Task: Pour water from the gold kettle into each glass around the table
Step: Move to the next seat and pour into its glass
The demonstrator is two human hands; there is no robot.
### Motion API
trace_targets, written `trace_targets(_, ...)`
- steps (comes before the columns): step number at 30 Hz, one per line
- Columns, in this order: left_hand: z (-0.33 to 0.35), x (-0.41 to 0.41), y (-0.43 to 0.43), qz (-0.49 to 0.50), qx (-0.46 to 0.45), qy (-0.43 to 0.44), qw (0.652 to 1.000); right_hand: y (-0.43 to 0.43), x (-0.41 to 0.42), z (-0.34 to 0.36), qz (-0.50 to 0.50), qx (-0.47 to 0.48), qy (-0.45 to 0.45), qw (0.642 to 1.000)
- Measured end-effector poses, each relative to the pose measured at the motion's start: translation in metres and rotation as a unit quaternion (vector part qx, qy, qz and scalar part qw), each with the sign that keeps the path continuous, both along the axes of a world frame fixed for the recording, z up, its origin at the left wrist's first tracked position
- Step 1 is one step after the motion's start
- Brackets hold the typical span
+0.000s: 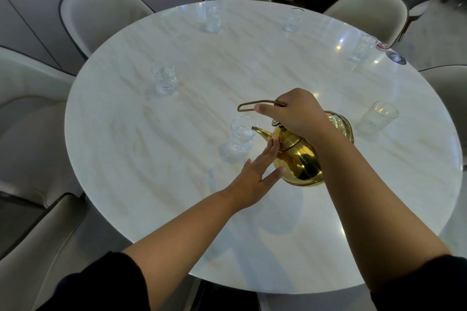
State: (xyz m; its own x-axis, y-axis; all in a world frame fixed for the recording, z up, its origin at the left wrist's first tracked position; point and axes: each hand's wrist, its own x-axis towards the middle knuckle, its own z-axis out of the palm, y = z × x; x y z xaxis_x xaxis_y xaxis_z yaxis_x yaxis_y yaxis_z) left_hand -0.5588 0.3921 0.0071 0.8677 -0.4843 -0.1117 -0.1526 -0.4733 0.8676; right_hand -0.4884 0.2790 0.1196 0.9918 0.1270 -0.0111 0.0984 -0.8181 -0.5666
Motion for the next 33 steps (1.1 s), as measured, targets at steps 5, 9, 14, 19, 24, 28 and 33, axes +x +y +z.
trace_targets(5, 0.001, -0.001, 0.0, -0.001, 0.004, 0.001, 1.0, 0.001, 0.0, 0.0, 0.001, -0.003, -0.004, 1.0)
trace_targets(9, 0.003, -0.002, 0.0, -0.001, 0.003, 0.002, 1.0, 0.001, 0.0, -0.002, -0.003, -0.003, -0.009, 1.0)
trace_targets(14, 0.002, 0.0, 0.002, -0.001, 0.002, 0.001, 1.0, -0.001, -0.002, -0.004, -0.016, 0.014, -0.01, 1.0)
trace_targets(19, 0.002, 0.0, 0.003, -0.011, 0.004, 0.008, 1.0, -0.008, -0.009, -0.003, -0.047, 0.062, -0.008, 0.997)
trace_targets(24, 0.004, -0.001, 0.003, -0.008, -0.004, 0.016, 1.0, -0.017, -0.019, -0.014, -0.097, 0.141, -0.01, 0.985)
trace_targets(28, 0.002, -0.003, 0.0, 0.004, -0.006, 0.022, 1.0, -0.029, -0.03, -0.027, -0.14, 0.224, -0.022, 0.964)
trace_targets(33, -0.001, -0.009, -0.005, 0.029, -0.032, 0.026, 0.999, -0.042, -0.049, -0.045, -0.196, 0.352, -0.034, 0.915)
